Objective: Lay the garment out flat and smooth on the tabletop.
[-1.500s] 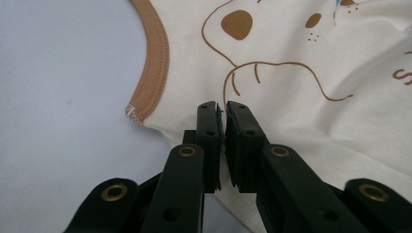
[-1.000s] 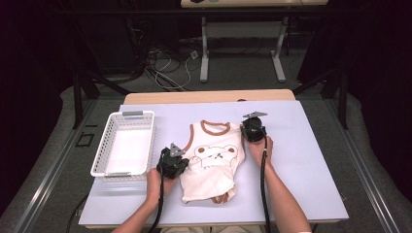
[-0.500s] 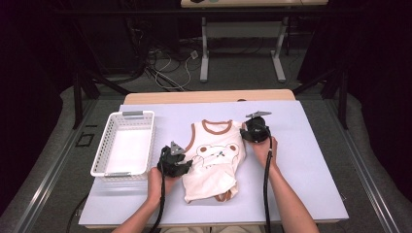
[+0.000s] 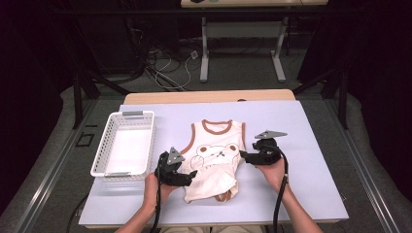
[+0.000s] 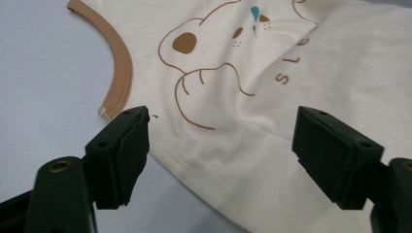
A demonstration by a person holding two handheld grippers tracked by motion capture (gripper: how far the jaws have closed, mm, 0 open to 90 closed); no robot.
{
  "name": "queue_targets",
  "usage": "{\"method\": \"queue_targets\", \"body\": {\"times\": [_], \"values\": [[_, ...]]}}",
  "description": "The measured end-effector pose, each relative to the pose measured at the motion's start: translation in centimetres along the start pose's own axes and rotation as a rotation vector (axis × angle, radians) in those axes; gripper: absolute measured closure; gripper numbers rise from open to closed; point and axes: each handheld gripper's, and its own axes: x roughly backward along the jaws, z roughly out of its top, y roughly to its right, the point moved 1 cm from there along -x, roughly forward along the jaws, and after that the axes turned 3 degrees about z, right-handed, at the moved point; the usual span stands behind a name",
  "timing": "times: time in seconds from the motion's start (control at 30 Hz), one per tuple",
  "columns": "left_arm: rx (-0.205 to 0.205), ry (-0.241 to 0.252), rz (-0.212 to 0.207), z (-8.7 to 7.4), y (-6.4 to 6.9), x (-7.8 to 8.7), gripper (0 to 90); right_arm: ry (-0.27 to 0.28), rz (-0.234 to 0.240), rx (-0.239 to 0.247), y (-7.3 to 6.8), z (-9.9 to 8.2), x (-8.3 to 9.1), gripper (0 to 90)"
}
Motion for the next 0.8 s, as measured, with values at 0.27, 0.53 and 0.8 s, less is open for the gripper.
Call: {"method": "queue_targets", "body": {"times": [0.27,0.53,0.8], "values": [[-0.056,0.008,-0.018,-1.7,1.3,2.0,12.8,-0.005,0.057,0.018,-1.7,-1.6,2.3,22.5],[-0.171,0.004,-0.070,-1.4,4.5,1.7,5.1,-0.026,0.087,0.033,-2.8,-3.3,3.4,16.6],[-0.314,-0.044,-0.081,-1.6,6.9,0.3,31.0,-0.039,0.088,0.051,-3.0,-3.8,3.5,19.0]]}}
